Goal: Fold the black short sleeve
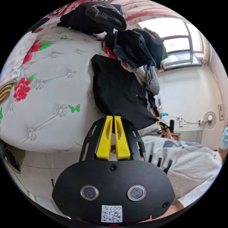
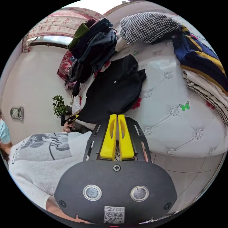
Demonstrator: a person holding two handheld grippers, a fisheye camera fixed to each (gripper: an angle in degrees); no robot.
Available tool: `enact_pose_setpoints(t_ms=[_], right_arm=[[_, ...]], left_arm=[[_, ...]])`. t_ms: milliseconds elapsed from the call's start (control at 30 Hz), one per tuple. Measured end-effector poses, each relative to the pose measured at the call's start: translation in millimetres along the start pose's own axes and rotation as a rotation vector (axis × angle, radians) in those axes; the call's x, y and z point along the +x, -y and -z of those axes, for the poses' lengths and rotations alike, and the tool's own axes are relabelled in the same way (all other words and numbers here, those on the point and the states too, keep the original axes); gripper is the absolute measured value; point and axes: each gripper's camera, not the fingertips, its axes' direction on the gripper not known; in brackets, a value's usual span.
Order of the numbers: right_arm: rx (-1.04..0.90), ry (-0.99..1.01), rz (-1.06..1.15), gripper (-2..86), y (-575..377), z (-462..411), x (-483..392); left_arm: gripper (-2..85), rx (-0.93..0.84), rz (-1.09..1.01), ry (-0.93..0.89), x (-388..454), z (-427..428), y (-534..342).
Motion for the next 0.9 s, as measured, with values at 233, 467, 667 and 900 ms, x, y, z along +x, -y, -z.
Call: enact_pose_setpoints(t_ms=[233,467,667,900], right_arm=[[0.103,-0.044,0.175,-0.2,116,61,-60],[0.366,-0.052,0.436,-0.2,129,165,-154],[0.312,-0.212,0.619,-0.2,42,163,-171],[-0.007,-0.190,0.233,-0.2,-16,10,-41]], left_arm=[[-1.0,0.141,-0.081,-0.176,65,76,162],[-1.0,0.254,-0.432,-0.077,232,197,194],[-1.0,0.173,-0.526,0.033,251,200,98],[-1.0,-0.018,-0.170,0.174,109,54,-12]])
